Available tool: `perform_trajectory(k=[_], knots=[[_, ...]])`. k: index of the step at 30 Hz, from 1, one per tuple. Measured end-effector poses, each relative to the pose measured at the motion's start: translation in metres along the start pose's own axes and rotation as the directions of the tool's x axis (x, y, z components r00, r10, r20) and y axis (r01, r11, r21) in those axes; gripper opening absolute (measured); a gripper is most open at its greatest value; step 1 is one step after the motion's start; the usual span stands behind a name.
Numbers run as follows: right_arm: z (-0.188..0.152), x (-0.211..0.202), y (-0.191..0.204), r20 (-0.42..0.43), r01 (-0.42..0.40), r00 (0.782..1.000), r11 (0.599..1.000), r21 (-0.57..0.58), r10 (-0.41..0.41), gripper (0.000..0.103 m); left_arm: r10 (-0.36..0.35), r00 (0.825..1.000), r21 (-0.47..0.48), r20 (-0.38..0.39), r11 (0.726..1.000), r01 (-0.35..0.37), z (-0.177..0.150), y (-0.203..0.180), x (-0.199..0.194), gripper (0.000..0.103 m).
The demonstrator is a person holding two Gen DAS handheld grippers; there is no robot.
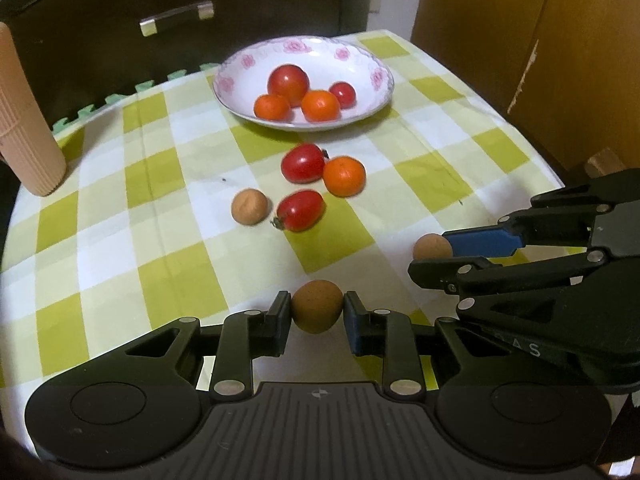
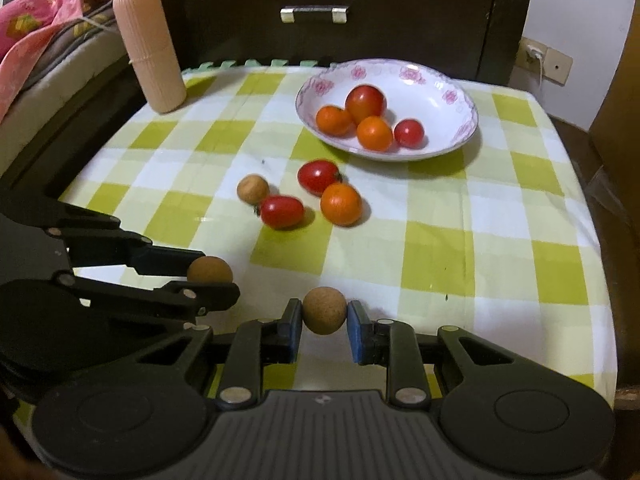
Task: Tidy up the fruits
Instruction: 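Carry the brown fruits with both tools up and over to the bowl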
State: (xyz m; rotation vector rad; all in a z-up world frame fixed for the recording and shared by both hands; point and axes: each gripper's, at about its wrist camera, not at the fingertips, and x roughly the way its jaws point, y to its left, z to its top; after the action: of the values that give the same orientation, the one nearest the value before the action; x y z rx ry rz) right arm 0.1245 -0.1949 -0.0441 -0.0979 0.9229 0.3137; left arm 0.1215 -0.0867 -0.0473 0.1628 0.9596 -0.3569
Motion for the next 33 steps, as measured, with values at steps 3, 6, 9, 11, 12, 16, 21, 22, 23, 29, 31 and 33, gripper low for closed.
perform_trajectory(k=[3,6,9,11,12,16,21,22,23,29,31,33], knots=[[0.005,-0.002,-0.001,0.018,0.007,1.000,1.000,0.014,-0.007,0.024,0.004,1.000,-0.014,0.014,1.000,-0.004,0.007,0.002,-0.002,0.035],[0.011,-0.004,-0.004,0.034,0.015,0.999,0.999,0.029,-0.016,0.024,0.006,1.000,-0.022,0.029,1.000,-0.006,0.013,0.003,-0.003,0.035],[0.016,-0.005,-0.008,0.048,0.020,0.999,0.999,0.042,-0.022,0.024,0.008,0.999,-0.030,0.043,1.000,-0.007,0.020,0.004,-0.003,0.035],[0.020,-0.006,-0.010,0.058,0.023,0.998,0.998,0.052,-0.026,0.024,0.010,0.999,-0.035,0.052,0.999,-0.008,0.027,0.005,-0.004,0.035],[0.022,-0.006,-0.012,0.063,0.025,0.998,0.998,0.056,-0.028,0.024,0.011,0.998,-0.038,0.057,0.999,-0.009,0.030,0.005,-0.004,0.035],[0.035,-0.007,-0.018,0.088,0.026,0.996,0.997,0.077,-0.033,0.024,0.019,0.996,-0.051,0.084,0.999,-0.015,0.045,0.008,-0.006,0.035],[0.055,-0.005,-0.031,0.115,0.019,0.993,0.992,0.124,-0.034,0.024,0.032,0.993,-0.047,0.117,0.999,-0.027,0.070,0.009,-0.004,0.035],[0.060,-0.004,-0.033,0.122,0.018,0.992,0.992,0.127,-0.034,0.024,0.036,0.992,-0.046,0.124,0.998,-0.030,0.074,0.010,-0.003,0.035],[0.065,-0.003,-0.036,0.128,0.018,0.991,0.992,0.129,-0.035,0.024,0.039,0.991,-0.047,0.130,0.998,-0.033,0.079,0.011,-0.002,0.034],[0.093,0.010,-0.052,0.152,0.020,0.988,0.989,0.144,-0.043,0.024,0.049,0.987,-0.057,0.155,0.998,-0.040,0.106,0.020,0.011,0.034],[0.100,0.015,-0.058,0.156,0.015,0.987,0.987,0.158,-0.040,0.024,0.048,0.986,-0.063,0.160,0.997,-0.038,0.115,0.023,0.016,0.034],[0.108,0.021,-0.065,0.157,0.016,0.987,0.987,0.161,-0.042,0.024,0.051,0.985,-0.061,0.166,0.997,-0.041,0.123,0.024,0.021,0.034]])
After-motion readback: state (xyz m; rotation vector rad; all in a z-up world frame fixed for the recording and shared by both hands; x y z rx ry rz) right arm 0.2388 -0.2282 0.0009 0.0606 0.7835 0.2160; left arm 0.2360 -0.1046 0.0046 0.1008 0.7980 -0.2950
